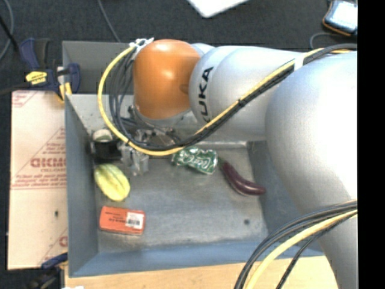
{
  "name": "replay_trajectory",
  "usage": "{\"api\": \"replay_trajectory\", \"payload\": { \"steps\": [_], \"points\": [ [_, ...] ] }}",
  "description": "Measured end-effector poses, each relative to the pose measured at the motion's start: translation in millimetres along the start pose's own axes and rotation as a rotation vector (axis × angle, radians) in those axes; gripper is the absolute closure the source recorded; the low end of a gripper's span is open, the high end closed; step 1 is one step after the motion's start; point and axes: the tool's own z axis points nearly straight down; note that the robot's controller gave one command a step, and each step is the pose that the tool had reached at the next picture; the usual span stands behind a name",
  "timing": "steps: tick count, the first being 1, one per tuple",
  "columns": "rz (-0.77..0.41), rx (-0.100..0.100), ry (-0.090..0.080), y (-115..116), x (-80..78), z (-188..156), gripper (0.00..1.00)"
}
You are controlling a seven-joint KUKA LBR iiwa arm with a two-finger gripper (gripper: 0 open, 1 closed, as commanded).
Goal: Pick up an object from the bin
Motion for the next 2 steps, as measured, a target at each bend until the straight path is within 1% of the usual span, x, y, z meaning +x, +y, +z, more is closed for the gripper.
{"api": "replay_trajectory", "payload": {
  "steps": [1,2],
  "points": [
    [0.106,0.001,-0.010,-17.2,1.6,-39.3,1.00],
    [0.311,0.002,-0.012,-21.6,-0.9,-47.4,1.00]
  ]
}}
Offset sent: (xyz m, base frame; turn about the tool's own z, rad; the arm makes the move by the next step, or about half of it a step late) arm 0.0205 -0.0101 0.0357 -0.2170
